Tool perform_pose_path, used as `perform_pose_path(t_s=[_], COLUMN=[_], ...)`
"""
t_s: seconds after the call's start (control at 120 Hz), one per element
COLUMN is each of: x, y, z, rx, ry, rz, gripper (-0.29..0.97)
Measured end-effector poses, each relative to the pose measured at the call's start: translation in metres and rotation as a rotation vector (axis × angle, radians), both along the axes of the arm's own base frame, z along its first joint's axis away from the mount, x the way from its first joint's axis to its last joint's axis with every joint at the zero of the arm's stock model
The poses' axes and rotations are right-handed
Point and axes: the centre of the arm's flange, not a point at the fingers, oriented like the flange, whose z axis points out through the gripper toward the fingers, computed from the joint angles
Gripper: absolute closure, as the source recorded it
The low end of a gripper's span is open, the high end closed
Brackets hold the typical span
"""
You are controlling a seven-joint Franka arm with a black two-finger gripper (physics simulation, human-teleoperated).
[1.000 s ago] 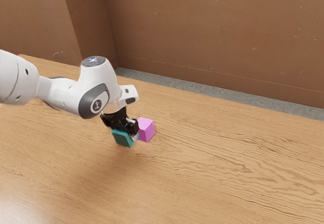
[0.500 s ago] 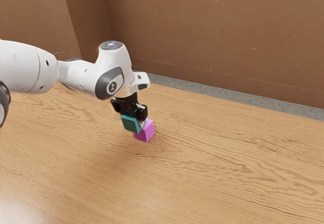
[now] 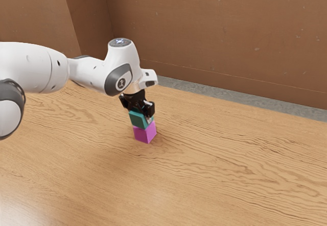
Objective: Pick up the blue block with one arm, and put the blue block on the pink block with one arm
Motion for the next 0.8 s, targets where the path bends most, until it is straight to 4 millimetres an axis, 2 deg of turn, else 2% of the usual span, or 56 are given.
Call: perform_pose_path(t_s=[0.25,0.317,0.45,0.533,0.617,0.683,0.8], x=[-0.001,-0.006,-0.030,-0.049,-0.071,-0.089,-0.115], y=[0.002,-0.006,-0.019,-0.016,-0.009,-0.003,0.005], z=[0.001,0.036,0.136,0.191,0.235,0.260,0.277], rx=[-0.020,-0.024,-0.036,-0.042,-0.047,-0.052,-0.055], ry=[0.004,-0.040,-0.163,-0.223,-0.262,-0.251,-0.169], rz=[-0.005,-0.021,-0.049,-0.050,-0.038,-0.016,0.019], gripper=[0.12,0.09,0.05,0.03,0.02,0.02,0.01])
